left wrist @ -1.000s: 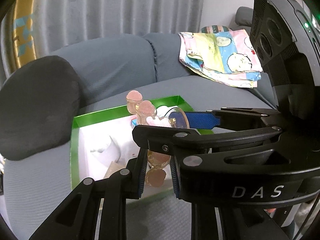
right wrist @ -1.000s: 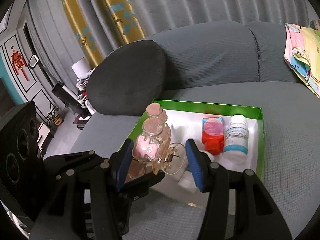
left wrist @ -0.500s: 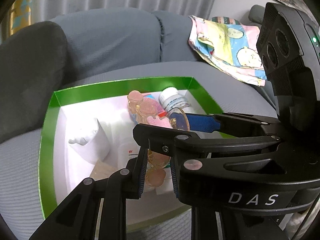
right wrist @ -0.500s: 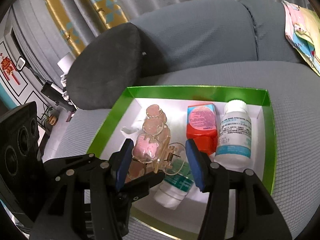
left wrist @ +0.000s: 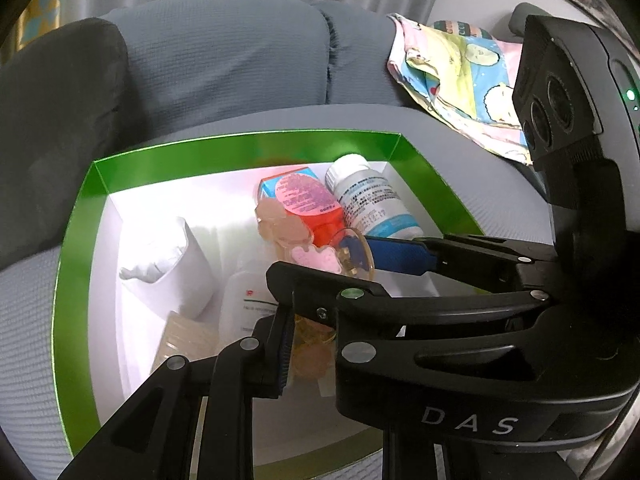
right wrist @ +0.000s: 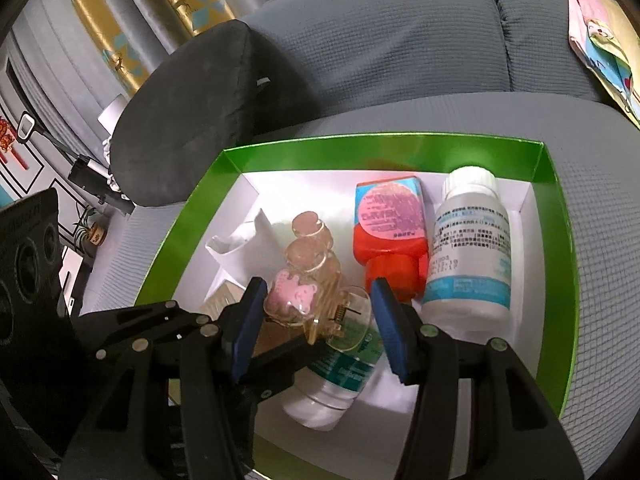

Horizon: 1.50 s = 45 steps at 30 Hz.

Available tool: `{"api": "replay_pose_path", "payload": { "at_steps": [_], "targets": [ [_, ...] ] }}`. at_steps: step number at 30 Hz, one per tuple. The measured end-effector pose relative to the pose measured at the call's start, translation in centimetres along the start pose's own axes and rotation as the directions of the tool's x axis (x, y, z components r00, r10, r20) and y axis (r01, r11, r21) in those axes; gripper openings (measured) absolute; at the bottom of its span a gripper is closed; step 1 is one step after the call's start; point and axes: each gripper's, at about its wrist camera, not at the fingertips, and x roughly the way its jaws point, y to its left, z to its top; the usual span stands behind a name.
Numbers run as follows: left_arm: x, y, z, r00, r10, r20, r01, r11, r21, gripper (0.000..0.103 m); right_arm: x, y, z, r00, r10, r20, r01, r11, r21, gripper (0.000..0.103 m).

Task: Organize rigid objects
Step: 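Lift the clip cluster over the green box rim and lower it inside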

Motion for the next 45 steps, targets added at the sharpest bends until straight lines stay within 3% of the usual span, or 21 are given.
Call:
{"api": "replay_pose_path", "payload": {
  "at_steps": [29, 45],
  "targets": [
    [0.5, 0.4, 0.8, 1.0, -0.009, -0.026, 0.008, 1.0, -0.016, 0.022, 0.6, 0.2, 1.0, 0.998, -0.045, -0.036, 0.044, 0.999, -0.029, 0.054],
    [0.8, 0.5, 1.3, 0.997, 0.009, -0.08, -0.012, 0.999, -0.032, 0.022, 0.9, 1.2, 1.3, 0.993, -0.088, -0.075, 0.085, 0.995, -0.044, 0.054]
  ]
}}
